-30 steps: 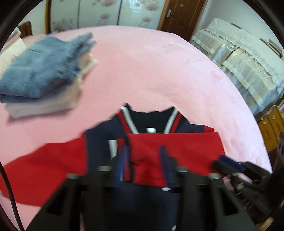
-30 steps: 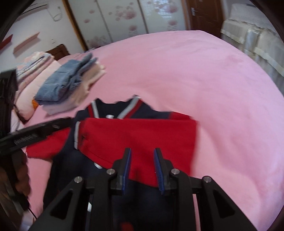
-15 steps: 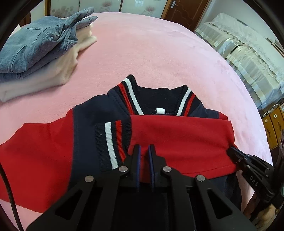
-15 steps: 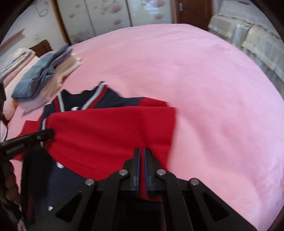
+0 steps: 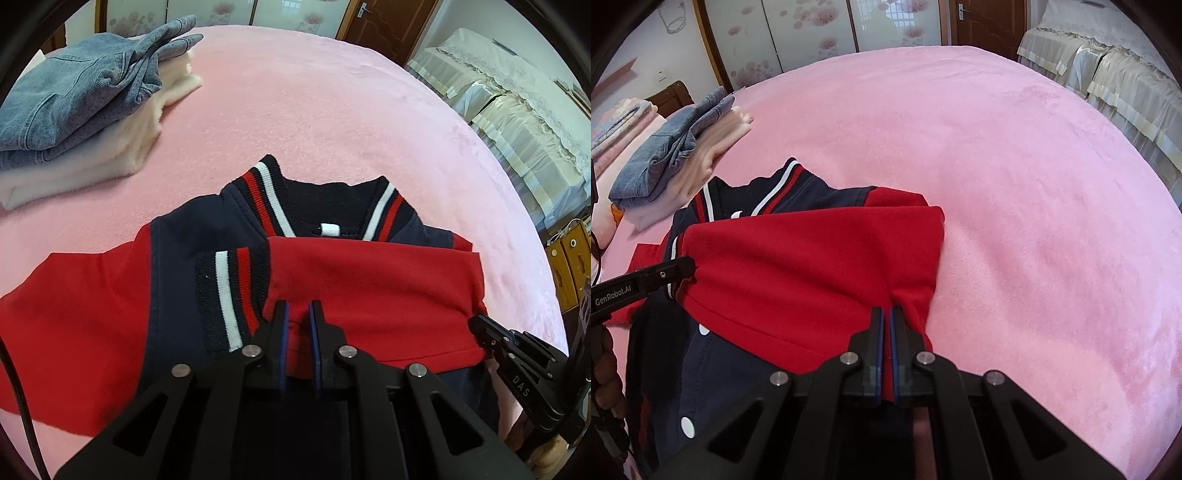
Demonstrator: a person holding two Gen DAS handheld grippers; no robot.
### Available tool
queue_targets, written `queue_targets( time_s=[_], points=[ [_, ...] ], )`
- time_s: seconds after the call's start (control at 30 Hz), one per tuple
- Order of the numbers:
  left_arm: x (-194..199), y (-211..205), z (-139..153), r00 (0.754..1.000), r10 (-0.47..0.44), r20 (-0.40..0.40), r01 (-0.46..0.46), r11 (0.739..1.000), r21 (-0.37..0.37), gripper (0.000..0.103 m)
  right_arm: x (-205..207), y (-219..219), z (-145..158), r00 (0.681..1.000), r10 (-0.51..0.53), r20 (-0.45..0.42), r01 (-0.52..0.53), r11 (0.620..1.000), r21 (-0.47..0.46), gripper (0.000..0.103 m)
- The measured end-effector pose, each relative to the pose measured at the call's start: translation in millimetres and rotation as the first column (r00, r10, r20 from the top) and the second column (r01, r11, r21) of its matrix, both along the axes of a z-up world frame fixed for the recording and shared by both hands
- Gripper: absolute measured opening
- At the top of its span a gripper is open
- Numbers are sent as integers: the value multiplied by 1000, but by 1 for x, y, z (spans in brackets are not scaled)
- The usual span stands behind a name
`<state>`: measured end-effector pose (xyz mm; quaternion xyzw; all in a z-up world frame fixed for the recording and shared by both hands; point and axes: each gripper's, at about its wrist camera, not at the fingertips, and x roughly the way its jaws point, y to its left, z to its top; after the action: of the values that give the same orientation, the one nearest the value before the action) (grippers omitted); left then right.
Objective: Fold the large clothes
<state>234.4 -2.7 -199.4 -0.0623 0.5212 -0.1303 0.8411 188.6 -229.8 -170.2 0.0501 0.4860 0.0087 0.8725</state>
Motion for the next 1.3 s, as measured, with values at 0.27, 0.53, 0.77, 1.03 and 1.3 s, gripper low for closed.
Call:
queue_targets(
  time_s=[0.27, 0.53, 0.77, 1.03, 1.3],
  points=[
    [-28, -1, 38, 997, 18, 70, -24, 996, 84, 70, -16, 12, 27, 1000, -21, -4, 21, 999, 33, 5],
    [-67, 19, 72, 995, 44, 87, -52, 995, 86, 70, -49, 36, 51, 1000, -22, -4, 22, 999, 41, 5],
    [-110, 53, 97, 988, 93, 123, -106, 989, 103, 73, -78, 66, 71, 1000, 8, 2, -8, 1000, 28, 5],
    [-147, 106, 118, 965, 180, 188, -197, 977, 75, 88, -97, 113, 87, 998, 68, 4, -68, 998, 10, 5],
    [-164, 184, 116, 916, 346, 203, -355, 935, 10, 89, -104, 179, 105, 987, 155, 35, -154, 988, -15, 5]
  ],
)
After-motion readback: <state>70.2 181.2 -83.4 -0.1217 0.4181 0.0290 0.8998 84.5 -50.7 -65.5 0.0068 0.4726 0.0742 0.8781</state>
